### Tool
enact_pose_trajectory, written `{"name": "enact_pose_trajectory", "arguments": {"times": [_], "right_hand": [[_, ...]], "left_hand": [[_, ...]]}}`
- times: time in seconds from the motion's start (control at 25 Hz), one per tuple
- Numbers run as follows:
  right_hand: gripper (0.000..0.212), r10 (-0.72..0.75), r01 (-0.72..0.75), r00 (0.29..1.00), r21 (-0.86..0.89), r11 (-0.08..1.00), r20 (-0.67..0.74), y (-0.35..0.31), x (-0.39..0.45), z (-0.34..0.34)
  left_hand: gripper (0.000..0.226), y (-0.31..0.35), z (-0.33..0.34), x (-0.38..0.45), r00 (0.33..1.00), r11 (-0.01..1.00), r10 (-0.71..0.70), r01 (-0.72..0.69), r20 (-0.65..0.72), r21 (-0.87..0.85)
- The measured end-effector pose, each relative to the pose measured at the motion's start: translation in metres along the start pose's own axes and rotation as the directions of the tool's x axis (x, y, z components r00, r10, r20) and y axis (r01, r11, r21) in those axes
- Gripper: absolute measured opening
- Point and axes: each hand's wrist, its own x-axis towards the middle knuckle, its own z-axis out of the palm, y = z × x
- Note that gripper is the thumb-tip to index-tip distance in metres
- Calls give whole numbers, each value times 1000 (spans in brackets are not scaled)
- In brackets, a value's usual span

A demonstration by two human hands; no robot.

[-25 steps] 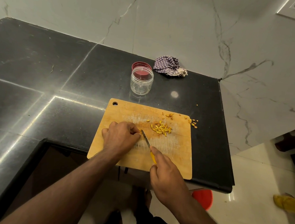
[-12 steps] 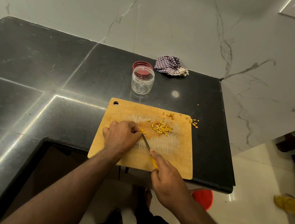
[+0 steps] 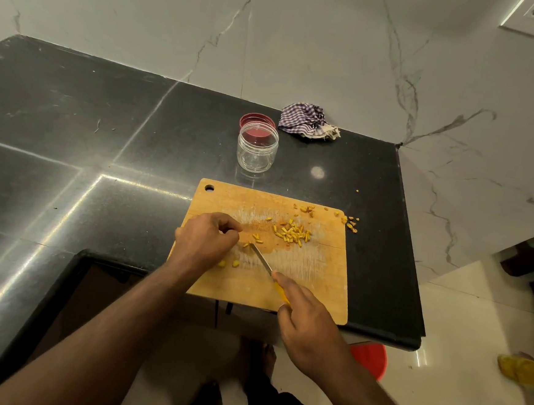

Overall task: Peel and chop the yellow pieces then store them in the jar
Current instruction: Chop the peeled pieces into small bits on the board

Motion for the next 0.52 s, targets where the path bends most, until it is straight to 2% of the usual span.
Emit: {"name": "enact_pose_trajectory", "arguments": {"times": [0.2, 0.4, 0.52], "right_hand": [[52, 63, -63, 990, 4, 998, -125, 11, 1, -11], [51, -25, 24, 1000, 15, 1000, 16, 3, 1, -1], [51, 21, -21, 997, 8, 1000, -72, 9, 3, -4]], "left_hand": [[23, -12, -9, -1, 999, 998, -28, 26, -36, -63], [28, -13, -13, 2, 995, 996, -68, 64, -76, -58], [28, -15, -14, 3, 994, 996, -76, 71, -82, -58]]}}
